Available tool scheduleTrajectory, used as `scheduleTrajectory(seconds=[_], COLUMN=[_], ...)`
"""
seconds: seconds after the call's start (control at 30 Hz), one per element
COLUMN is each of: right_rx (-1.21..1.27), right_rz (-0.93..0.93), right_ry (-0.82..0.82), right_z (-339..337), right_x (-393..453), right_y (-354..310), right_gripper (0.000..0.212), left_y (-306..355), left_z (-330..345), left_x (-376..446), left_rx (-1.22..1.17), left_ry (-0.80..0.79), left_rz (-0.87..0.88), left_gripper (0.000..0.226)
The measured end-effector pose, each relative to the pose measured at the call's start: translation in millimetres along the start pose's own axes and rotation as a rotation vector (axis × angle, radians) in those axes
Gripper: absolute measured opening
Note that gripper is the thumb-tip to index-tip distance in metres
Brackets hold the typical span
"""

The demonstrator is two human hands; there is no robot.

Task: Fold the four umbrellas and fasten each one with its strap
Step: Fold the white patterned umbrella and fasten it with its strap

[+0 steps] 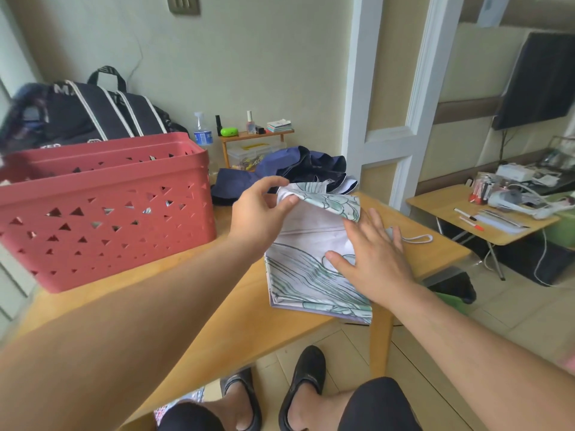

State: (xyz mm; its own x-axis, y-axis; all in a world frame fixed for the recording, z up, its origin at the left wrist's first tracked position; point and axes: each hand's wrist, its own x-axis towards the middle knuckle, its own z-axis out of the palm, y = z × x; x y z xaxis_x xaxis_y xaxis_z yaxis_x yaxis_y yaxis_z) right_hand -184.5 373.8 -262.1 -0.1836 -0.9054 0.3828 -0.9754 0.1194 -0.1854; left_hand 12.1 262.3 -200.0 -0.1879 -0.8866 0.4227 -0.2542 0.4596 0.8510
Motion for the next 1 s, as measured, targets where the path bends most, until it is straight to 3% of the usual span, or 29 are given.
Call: scheduleTrajectory(seconds=[0.1, 0.23, 0.37, 0.43, 0.57, 1.0], right_rx=[0.070, 0.440, 0.450, 0.383, 0.271, 0.260], right_rz=[-0.030, 0.081, 0.140, 0.057, -0.206, -0.269], right_ry=[0.127, 0.382, 0.492, 0.473, 0.467, 0.271], right_z=[-5, -22, -43, -49, -51, -14], right_x=[-4, 4, 19, 22, 19, -31], right_y=[-2, -9, -15, -11, 1, 20], right_gripper=[0.065, 0.034, 0.049, 0.054, 0.019, 0.015], left_y=[-5, -12, -17, -20, -26, -54], left_z=[-7, -15, -20, -22, -25, -34], left_x=[-8, -22, -31, -33, -36, -56], left_rx=[0.004, 0.074, 0.173, 0.192, 0.221, 0.471], left_ry=[-0.037, -0.130, -0.149, -0.160, -0.141, -0.245], left_rz=[0.013, 0.060, 0.114, 0.129, 0.152, 0.467], left_gripper=[0.024, 0.030, 0.028, 0.026, 0.023, 0.016])
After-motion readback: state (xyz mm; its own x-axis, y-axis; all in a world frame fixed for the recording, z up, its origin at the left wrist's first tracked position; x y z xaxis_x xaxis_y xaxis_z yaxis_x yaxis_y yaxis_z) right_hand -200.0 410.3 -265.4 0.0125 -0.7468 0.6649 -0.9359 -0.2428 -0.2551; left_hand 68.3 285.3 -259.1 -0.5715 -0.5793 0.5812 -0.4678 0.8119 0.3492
